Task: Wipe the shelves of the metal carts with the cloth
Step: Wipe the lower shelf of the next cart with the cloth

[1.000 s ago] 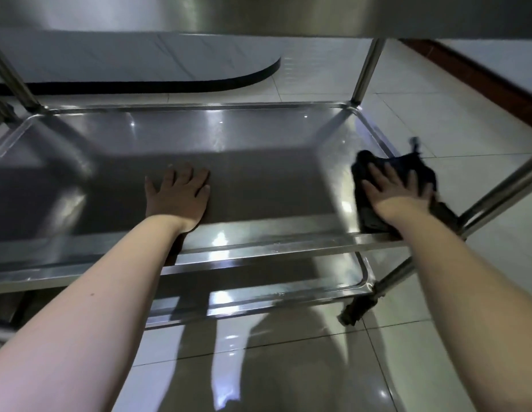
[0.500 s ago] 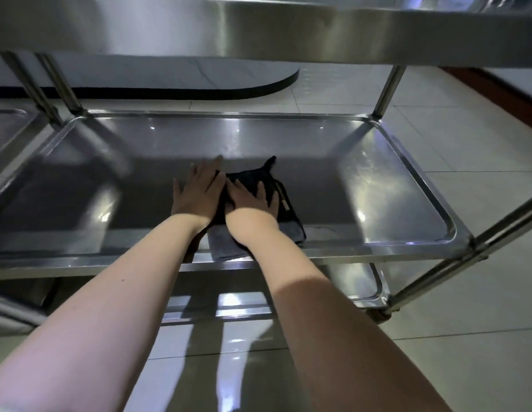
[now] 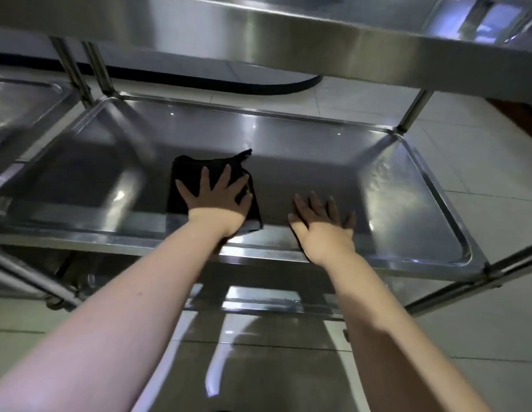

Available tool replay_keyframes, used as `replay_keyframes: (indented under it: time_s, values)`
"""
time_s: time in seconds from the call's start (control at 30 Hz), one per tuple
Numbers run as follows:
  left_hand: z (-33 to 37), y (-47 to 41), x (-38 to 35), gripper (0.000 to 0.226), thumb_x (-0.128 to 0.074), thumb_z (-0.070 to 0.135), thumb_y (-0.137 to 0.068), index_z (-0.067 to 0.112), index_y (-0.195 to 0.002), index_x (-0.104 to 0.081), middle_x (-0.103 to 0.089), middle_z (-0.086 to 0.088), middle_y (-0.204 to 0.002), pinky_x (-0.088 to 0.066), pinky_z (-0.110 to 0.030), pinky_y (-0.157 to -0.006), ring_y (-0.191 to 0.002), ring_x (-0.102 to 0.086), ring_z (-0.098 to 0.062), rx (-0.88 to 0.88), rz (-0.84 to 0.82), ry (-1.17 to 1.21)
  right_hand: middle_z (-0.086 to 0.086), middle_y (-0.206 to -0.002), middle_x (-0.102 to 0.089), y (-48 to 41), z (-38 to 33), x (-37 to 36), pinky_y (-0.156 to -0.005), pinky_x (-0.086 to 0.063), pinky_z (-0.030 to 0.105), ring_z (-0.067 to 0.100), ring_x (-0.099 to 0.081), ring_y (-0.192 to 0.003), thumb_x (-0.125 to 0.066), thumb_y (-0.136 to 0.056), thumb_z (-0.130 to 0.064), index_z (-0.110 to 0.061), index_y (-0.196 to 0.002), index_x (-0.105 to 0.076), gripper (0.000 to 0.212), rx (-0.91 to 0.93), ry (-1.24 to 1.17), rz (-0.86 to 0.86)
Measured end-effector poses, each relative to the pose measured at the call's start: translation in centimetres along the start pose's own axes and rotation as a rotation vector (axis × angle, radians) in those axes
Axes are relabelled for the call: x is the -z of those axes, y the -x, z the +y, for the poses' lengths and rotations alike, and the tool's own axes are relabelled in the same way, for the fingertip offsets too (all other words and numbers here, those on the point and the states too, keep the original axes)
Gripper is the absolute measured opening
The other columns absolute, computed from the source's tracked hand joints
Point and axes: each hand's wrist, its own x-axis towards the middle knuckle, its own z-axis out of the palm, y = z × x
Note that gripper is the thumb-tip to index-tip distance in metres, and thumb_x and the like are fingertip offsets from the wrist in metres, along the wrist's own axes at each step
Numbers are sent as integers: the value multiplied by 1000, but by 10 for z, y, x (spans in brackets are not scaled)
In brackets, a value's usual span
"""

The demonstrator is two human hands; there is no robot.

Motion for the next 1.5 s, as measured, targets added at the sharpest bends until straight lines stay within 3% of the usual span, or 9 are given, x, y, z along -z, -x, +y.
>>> replay_keyframes:
  time_s: [0.1, 0.2, 0.3, 0.5, 0.63, 0.97, 1.07, 1.3, 1.5]
  values:
    - [-112, -16, 14, 55, -16, 63, -97, 54, -149, -1, 10, 13, -162, 4, -72, -108, -149, 10, -32, 178, -37, -24, -16, -162, 9, -1, -2, -2, -114, 9, 61, 25, 13, -149, -26, -94, -67, -54, -149, -3, 61, -4, 41, -8]
    - [-158, -16, 20, 52, -16, 61, -99, 57, -147, 1, 12, 17, -161, 4, -75, -107, -148, 13, -33, 266, -67, -28, -15, -163, 7, -2, -6, -5, -114, 7, 63, 27, 12, -150, -26, -94, -67, -54, -149, -3, 62, -21, 64, 17]
    - [-126, -19, 17, 52, -15, 60, -99, 56, -147, 3, 13, 14, -162, 3, -75, -106, -148, 14, -35, 198, -51, -27, -14, -163, 7, -2, -9, -6, -114, 6, 64, 29, 11, -150, -26, -94, -66, -53, -150, -2, 62, -23, 87, 21]
    - [40, 10, -1, 48, -17, 53, -101, 55, -148, -9, 4, 16, -162, 10, -75, -105, -148, 11, -36, -241, -37, -5, -12, -163, 6, -1, -8, -3, -113, 6, 65, 30, 10, -149, -26, -94, -64, -53, -150, -2, 61, -6, 84, 4]
    - [32, 18, -1, 47, -17, 54, -101, 56, -148, -11, 1, 17, -162, 12, -70, -108, -149, 11, -28, -293, -57, 29, -14, -163, 6, -2, -5, -2, -113, 6, 64, 27, 11, -150, -26, -94, -65, -56, -148, -2, 60, 5, 81, -11]
    - [-219, 8, 29, 53, -21, 61, -98, 56, -148, -6, 5, 11, -163, 4, -71, -109, -149, 9, -29, 331, -46, 47, -14, -163, 7, -3, -11, -4, -115, 7, 62, 27, 10, -150, -23, -92, -70, -62, -145, -2, 57, -17, 93, -38]
    - [-181, 3, 26, 55, -19, 60, -98, 50, -150, -5, 6, 7, -164, 5, -73, -108, -148, 11, -34, 341, -34, 50, -13, -163, 7, -1, -16, -5, -114, 7, 63, 28, 10, -150, -22, -93, -68, -61, -145, -1, 56, -32, 110, -40]
    - [49, 26, 2, 53, -21, 51, -100, 49, -151, -8, 8, 13, -163, 16, -80, -95, -146, 17, -38, -251, -141, -25, -13, -163, 3, 0, -11, -1, -116, 2, 61, 26, 6, -150, -27, -98, -55, -55, -149, -6, 55, -37, 84, -32]
    - [-12, 15, 8, 50, -21, 56, -99, 55, -148, -12, 4, 17, -162, 13, -76, -102, -149, 12, -30, -198, -94, 35, -18, -162, 1, -3, -11, -1, -116, 1, 59, 23, 4, -150, -29, -98, -55, -59, -146, -7, 53, -45, 45, -28]
